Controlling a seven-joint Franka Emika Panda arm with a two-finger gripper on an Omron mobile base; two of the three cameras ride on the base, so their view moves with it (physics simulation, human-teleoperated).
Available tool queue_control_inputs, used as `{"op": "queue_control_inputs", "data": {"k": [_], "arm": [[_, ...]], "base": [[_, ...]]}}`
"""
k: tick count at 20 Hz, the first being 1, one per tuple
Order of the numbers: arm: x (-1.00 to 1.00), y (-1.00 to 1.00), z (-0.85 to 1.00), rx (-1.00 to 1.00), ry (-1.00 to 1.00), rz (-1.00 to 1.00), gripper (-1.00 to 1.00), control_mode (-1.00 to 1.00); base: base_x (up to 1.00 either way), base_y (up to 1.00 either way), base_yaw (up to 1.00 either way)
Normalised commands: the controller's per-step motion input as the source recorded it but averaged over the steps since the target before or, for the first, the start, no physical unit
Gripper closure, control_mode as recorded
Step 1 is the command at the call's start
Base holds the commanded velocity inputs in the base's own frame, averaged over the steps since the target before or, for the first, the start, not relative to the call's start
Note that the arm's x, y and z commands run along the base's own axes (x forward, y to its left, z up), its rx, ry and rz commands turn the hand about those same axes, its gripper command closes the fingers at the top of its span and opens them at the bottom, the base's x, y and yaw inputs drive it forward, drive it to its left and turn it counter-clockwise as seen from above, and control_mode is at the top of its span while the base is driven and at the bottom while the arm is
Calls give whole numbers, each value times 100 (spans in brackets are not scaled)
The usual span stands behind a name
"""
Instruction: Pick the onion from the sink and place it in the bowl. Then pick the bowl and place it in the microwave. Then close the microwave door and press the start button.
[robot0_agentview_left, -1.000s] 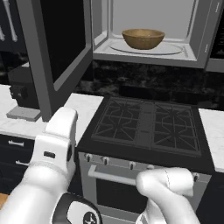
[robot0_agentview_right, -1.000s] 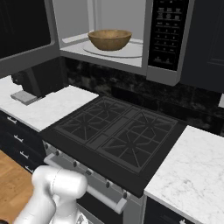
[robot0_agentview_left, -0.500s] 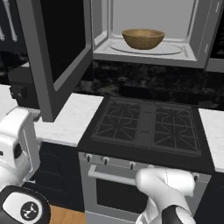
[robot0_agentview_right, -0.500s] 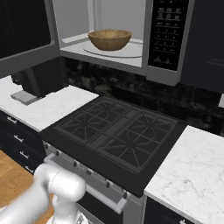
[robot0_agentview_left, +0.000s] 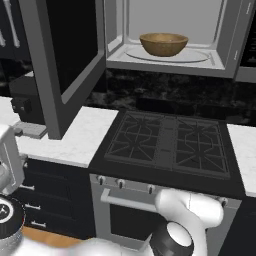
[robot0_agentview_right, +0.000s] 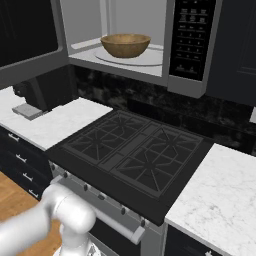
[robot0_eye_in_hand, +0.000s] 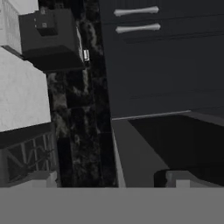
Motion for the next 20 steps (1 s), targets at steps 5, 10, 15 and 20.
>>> {"op": "queue_control_inputs", "data": {"k": [5,10,15,20], "arm": [[81,6,-3,0,-1,-2,-100,-100],[70,-21,0,0,-2,-1,-100,-100],[72,-2,0,0,0,0,-100,-100],[19,-40,7,2,-1,0,-100,-100]], "base": [[0,0,0],[0,0,0],[0,0,0],[0,0,0]]}}
